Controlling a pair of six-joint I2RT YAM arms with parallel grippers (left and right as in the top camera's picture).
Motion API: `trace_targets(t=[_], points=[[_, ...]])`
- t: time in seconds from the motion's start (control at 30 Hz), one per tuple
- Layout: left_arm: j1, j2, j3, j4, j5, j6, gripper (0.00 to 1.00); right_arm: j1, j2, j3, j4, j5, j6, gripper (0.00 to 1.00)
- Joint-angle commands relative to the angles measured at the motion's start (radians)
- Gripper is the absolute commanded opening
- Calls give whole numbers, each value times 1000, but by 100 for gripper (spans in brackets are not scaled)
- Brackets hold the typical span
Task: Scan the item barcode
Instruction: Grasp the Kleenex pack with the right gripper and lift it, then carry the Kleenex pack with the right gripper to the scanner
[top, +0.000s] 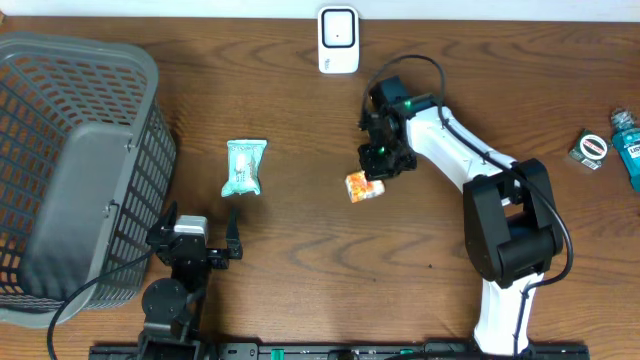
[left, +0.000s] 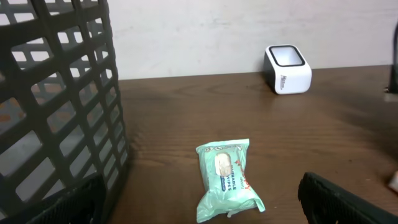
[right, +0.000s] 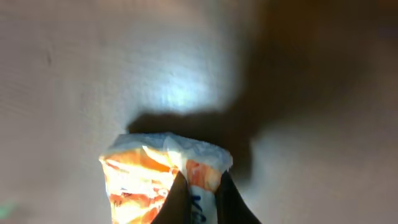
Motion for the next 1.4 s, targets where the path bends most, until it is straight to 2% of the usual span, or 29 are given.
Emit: trace_targets(t=[0.0,0.1,0.27,0.6,0.87,1.0,1.13,1.23,1.37], points=[[2,-2,-21,-36,-13,-5,98,-31,-2,112,-137,-133,235,1],[2,-2,-21,-36,-13,-5,98,-52,-14,170,-304,-262,293,1],[2,-2,-21,-36,-13,-5,98,-61,-19,174,-416,-378,315,1],[2,-2,-21,-36,-13,-5,98,-56,-20,174,-441,-360,319,1],[2,-2,-21,-36,-13,-5,98,-40,-39,174,-296,-322,285,2],[2,-2,-21,-36,-13,-5,98,-2,-88,174,-164,-178,310,2],[2,-2,-21,-36,-13,-5,98,74,-142,174,8,131,377,2],[2,-2,-21,-36,-13,-5,98,133,-150,174,130,342,377,2],[2,-2,-21,-36,-13,-5,98,182,-137,172,243,513,375,1]])
